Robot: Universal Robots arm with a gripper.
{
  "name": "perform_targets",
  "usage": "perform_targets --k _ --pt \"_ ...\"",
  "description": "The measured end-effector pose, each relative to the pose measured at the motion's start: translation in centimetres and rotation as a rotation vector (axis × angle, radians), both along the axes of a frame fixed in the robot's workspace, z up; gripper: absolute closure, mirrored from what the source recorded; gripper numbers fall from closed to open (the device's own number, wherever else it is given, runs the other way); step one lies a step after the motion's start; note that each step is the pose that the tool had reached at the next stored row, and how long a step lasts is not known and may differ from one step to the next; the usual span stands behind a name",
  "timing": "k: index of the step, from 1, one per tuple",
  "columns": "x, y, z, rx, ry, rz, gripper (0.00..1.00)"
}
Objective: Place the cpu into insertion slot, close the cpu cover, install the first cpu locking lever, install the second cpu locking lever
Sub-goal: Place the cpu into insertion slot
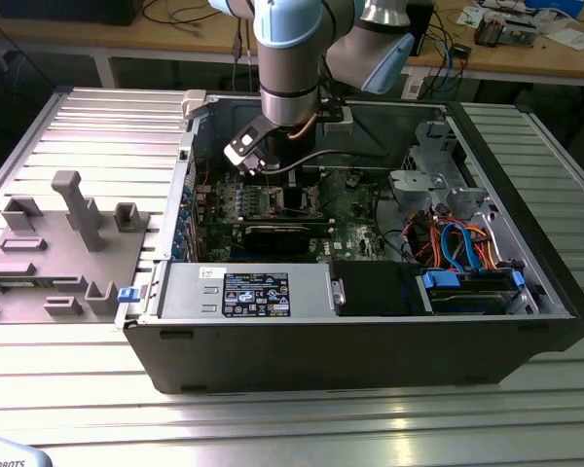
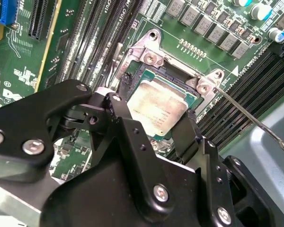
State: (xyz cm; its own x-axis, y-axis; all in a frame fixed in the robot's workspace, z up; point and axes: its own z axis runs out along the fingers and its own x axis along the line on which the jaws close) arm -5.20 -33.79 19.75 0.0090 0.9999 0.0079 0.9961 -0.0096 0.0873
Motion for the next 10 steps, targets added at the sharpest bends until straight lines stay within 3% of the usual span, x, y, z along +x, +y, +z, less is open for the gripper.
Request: perform_targets --k 3,10 --pt "0.00 0.01 0.52 0.0001 0.0001 0.000 0.39" --pt "0.01 0.01 0.65 0.0000 0.0000 0.000 0.39"
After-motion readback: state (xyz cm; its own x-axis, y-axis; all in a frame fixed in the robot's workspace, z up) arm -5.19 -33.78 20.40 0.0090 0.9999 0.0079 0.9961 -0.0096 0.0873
